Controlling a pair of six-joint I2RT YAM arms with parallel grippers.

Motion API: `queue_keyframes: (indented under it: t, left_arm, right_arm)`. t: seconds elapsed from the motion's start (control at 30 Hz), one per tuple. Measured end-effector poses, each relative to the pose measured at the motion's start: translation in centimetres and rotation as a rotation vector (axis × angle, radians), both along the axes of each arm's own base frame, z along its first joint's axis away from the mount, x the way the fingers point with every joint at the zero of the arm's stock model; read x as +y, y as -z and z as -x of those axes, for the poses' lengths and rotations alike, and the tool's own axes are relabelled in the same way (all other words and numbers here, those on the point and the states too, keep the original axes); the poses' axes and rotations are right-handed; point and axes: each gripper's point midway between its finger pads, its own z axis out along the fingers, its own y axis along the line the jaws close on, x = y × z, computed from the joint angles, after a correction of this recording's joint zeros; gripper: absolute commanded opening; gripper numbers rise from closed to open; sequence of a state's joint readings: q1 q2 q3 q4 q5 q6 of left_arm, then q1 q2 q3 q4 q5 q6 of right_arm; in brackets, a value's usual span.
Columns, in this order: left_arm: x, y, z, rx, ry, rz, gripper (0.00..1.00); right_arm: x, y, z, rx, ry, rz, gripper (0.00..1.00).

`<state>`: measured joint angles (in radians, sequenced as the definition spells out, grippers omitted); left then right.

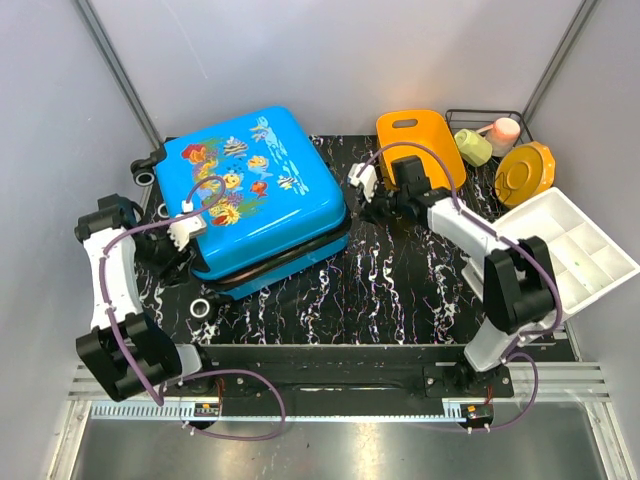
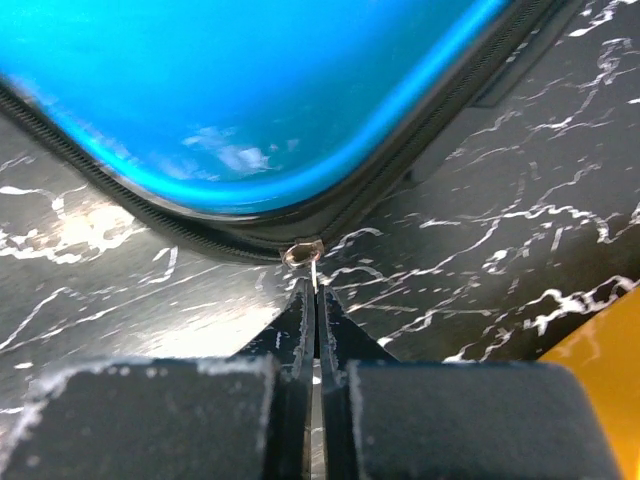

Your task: Open, take out, and arrange the luggage

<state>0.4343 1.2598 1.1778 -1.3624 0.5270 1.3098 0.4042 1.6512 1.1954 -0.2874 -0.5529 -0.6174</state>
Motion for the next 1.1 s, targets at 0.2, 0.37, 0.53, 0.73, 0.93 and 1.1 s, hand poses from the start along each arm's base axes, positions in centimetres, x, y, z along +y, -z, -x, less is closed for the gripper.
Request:
queue_keyframes:
  t: [0.2,0.37,0.53,0.73,0.93,1.1]
  left_arm:
    - [0.4,0.2,-0.4,0.036,0.0,0.01,0.0]
    - [0.6,0.0,-0.7,0.056,-0.012,0.011,0.25]
    - [0.3,-1.5,-1.2,0.048,-0.048,0.016,0.99]
    - [1.0,-9.7,-4.5,-0.124,-0.276,0.048,0.99]
    - [1.7,-15.4,-8.4,-0.271,-0.617,0.213,0.99]
    - [3.7,-12.3,-12.7,-0.155,-0.851,0.354,0.99]
  right_arm:
    - [0.6,0.2,-4.4,-0.018,-0.038,-0.035,0.0]
    - [2.0,0.6,-7.7,-0.028,-0.096,-0.095,0.0]
    - [3.3,0.5,-10.8,-0.032,-0.152,-0.184,0.0]
    - [3.1,0.6,-11.3,-0.038,-0.205,-0.247,0.0]
    - [3.0,1.0,-10.3,-0.018,-0.254,-0.261,0.0]
    - [2.3,1.7,-8.0,-0.016,-0.283,-0.25,0.0]
